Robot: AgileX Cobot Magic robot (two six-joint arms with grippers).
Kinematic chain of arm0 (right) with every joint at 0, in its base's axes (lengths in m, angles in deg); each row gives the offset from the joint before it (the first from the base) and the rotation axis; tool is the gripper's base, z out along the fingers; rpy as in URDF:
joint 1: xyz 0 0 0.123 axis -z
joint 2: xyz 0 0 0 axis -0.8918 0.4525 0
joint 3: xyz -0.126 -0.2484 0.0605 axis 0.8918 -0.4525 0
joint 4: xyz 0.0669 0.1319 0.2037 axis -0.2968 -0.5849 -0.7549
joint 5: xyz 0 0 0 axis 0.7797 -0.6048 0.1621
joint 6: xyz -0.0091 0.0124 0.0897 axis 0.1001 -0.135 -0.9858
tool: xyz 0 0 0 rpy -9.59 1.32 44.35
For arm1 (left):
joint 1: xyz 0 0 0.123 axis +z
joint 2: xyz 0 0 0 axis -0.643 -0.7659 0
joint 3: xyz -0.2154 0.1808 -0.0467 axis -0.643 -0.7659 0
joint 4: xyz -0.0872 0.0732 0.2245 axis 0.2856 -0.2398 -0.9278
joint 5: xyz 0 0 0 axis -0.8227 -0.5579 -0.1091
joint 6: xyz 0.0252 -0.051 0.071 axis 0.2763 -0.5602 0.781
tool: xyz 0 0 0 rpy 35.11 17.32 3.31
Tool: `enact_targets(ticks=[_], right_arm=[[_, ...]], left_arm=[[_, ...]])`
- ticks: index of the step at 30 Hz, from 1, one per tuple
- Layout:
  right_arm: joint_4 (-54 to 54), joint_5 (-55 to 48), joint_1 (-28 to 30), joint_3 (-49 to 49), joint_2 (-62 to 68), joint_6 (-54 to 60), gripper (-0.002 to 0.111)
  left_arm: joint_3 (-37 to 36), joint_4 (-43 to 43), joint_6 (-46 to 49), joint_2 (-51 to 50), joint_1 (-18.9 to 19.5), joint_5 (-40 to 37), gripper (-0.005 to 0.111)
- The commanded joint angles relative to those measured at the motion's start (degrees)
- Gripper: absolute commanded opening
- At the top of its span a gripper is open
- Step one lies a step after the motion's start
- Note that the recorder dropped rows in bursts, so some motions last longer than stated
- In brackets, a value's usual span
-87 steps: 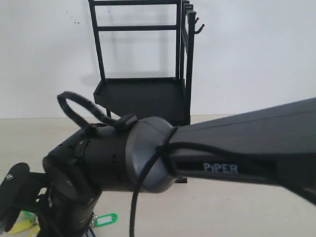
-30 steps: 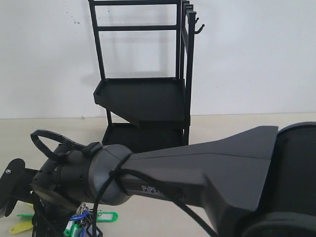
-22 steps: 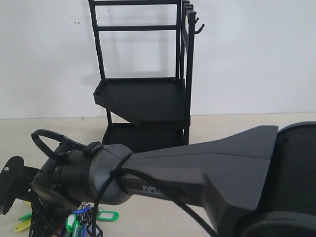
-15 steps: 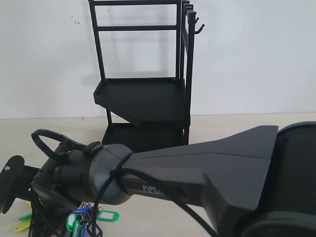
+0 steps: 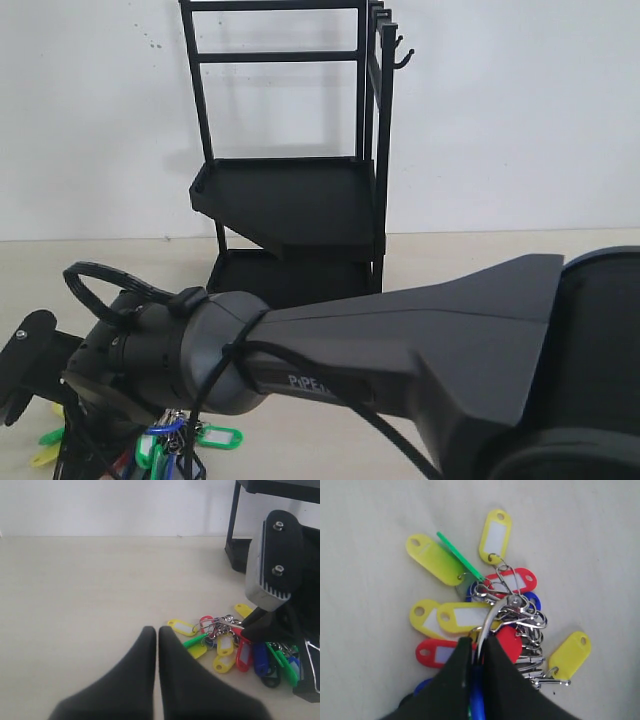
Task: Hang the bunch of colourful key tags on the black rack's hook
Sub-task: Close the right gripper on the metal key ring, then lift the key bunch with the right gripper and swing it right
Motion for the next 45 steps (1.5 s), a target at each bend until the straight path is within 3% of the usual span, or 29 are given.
enact_targets(ticks=[1,8,11,14,18,30,41,45], right_arm=[[0.4,2.5,0.1,0.3,0.0,-0.3,0.004],[0.4,2.6,0.1,0.3,0.7,-0.3,0.046],[0.5,2.4,0.1,0.3,2.0,-0.3,0.042],[0.8,2.4,0.1,0.3,3.0,-0.3,0.03],[1.6,3.3,0.1,0.3,2.4,-1.4,-0.001],[2.5,0.8,0.1,0.3,-2.0,-5.1,0.0],[1.9,-1.6,3.0,0.3,-12.3,-32.3,0.0],[1.9,-7.6,4.4,0.3,-16.7,-33.0,0.0]], left_arm=[[0.1,0.4,-0.6,0.1,0.2,0.9,0.004],[0.1,0.4,-0.6,0.1,0.2,0.9,0.004],[0.1,0.4,-0.6,0.1,0.2,0.9,0.004],[0.1,0.4,-0.6,0.1,0.2,0.9,0.004],[0.1,0.4,-0.6,0.1,0.2,0.9,0.004],[0.1,0.4,-0.6,0.1,0.2,0.9,0.004],[0.1,0.4,-0.6,0.1,0.2,0.9,0.004],[0.1,0.4,-0.6,0.1,0.2,0.9,0.004]])
